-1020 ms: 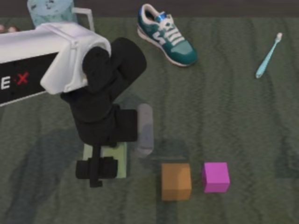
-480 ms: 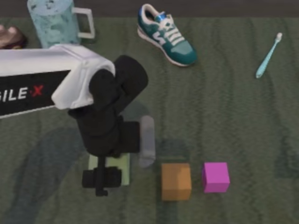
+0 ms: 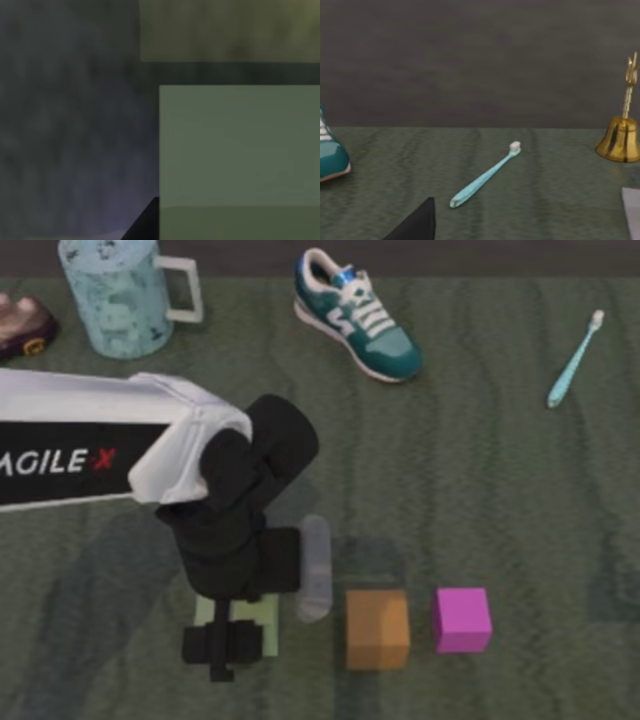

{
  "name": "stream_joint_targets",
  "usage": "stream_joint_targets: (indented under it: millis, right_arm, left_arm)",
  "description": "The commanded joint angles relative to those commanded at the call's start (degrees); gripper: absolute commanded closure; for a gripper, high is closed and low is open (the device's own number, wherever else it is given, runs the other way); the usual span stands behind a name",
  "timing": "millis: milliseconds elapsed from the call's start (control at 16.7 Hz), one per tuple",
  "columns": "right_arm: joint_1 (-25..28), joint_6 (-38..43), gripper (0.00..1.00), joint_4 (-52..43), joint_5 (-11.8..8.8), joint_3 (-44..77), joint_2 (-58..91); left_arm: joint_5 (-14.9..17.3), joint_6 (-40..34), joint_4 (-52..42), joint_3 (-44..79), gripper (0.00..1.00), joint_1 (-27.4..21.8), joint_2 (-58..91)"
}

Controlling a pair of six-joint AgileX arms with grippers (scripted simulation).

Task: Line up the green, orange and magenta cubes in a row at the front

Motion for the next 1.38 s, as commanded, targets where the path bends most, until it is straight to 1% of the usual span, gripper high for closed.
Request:
stream_joint_targets:
  millis: [780,840,1380]
  right_arm:
    - [0.0,0.0,0.0,0.0,0.0,0.0,0.0]
    - [0.0,0.0,0.0,0.0,0.0,0.0,0.0]
    - [0.0,0.0,0.0,0.0,0.0,0.0,0.0]
  left_arm:
    - [0.0,0.0,0.0,0.0,0.02,0.0,0.0]
    - [0.0,0.0,0.0,0.0,0.0,0.0,0.0]
    - [0.0,0.04,-0.2,0.19,0.0,0.08,-0.1]
